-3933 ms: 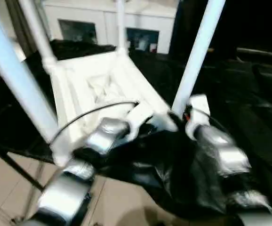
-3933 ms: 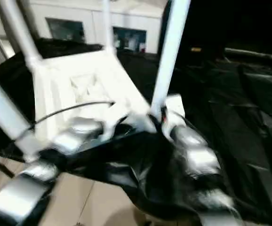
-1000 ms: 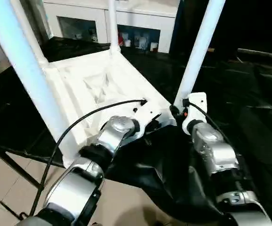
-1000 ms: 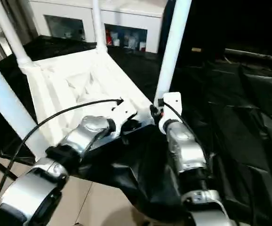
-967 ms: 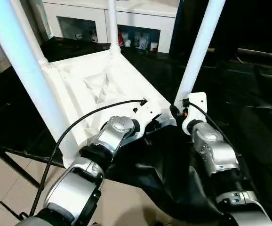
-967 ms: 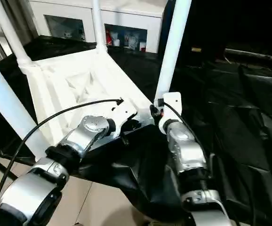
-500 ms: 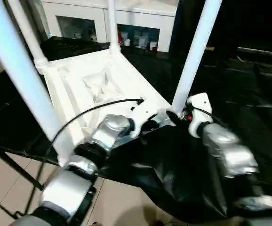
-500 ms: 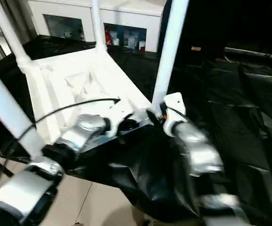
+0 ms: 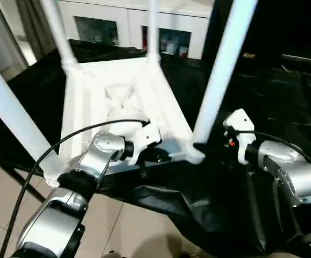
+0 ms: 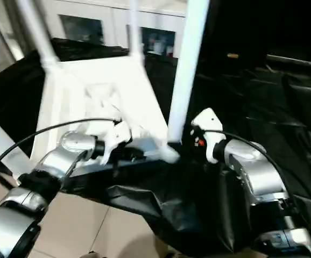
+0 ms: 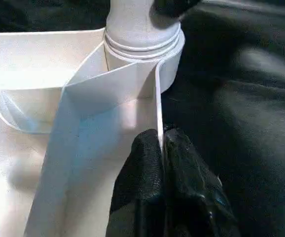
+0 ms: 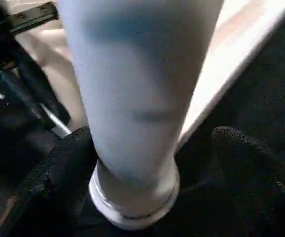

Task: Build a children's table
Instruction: Rotate leg to tighten

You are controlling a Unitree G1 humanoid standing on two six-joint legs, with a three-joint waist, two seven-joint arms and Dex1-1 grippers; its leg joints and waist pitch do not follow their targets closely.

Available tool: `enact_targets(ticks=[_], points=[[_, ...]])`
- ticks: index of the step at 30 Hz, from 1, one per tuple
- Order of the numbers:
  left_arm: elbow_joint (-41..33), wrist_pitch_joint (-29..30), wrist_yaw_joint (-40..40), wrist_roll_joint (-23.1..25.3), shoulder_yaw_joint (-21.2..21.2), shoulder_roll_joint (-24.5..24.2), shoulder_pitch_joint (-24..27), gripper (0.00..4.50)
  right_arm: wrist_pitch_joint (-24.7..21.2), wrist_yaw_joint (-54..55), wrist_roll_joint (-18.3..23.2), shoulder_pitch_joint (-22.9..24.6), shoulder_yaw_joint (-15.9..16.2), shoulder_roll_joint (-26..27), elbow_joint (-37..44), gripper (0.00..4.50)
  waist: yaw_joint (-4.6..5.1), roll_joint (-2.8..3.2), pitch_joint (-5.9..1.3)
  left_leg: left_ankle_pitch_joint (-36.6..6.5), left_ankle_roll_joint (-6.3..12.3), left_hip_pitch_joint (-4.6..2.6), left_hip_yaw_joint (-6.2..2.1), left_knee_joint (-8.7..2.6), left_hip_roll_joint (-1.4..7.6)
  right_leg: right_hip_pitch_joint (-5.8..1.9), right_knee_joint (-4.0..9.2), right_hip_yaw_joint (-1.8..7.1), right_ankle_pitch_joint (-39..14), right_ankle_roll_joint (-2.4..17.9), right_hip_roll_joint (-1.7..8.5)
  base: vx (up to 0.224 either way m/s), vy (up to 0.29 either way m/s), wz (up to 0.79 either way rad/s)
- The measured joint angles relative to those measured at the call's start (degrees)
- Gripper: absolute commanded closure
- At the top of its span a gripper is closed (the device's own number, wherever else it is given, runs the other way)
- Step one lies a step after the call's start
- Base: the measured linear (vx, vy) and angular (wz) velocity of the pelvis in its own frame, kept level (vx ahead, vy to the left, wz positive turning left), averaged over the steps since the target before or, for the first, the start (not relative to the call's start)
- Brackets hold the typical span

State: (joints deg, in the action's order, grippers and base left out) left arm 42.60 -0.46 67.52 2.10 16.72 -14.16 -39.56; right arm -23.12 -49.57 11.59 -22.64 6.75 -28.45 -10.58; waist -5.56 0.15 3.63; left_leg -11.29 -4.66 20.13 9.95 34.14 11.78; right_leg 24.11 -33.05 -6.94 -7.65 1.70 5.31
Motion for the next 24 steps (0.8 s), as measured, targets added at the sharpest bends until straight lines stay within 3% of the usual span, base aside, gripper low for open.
enact_targets(ticks=[1,2,5,16,24], points=[[-1.4,0.5,0.9,-0.3,0.0,-0.6,0.8,4.5,-0.4,-0.8,0.1,0.1,0.1,-0.1,0.4,0.54,0.04,0.0,0.0,0.0,0.0,0.0,0.0,0.0,0.0,0.0,-0.01,0.0,0.0,0.0,0.0,0.0,0.0,0.0],[-1.9,0.7,1.4,-0.4,0.0,-0.8,1.0,4.5,-0.5,-1.3,0.3,0.1,0.3,-0.3,0.6,0.82,0.02,0.0,0.0,0.0,0.0,0.0,0.0,0.0,0.01,0.0,-0.02,0.0,0.0,0.0,0.0,0.0,0.0,0.0],[-3.4,1.7,2.1,-0.7,0.0,-1.2,1.4,4.5,-1.0,-2.5,1.4,0.1,0.5,-0.6,0.9,0.82,-0.04,0.0,0.0,0.0,0.0,-0.01,0.0,0.0,0.01,0.0,-0.02,0.0,0.0,0.0,0.0,0.0,0.0,0.0],[-6.6,3.2,3.0,-0.7,0.0,-1.8,2.6,4.5,-1.3,-5.9,1.8,0.2,1.1,-1.3,1.3,1.95,-0.28,-0.01,-0.01,0.0,0.0,0.0,0.0,0.0,0.0,-0.01,-0.03,0.01,0.0,0.0,0.0,0.0,0.0,0.0],[-7.5,4.1,3.1,-0.7,0.0,-2.0,3.1,4.5,-1.7,-6.6,2.3,0.4,1.5,-1.4,1.5,2.51,-0.2,-0.02,-0.02,0.0,0.0,0.0,0.01,0.02,0.01,-0.04,-0.05,0.01,0.0,0.0,0.0,0.0,0.0,0.0]])
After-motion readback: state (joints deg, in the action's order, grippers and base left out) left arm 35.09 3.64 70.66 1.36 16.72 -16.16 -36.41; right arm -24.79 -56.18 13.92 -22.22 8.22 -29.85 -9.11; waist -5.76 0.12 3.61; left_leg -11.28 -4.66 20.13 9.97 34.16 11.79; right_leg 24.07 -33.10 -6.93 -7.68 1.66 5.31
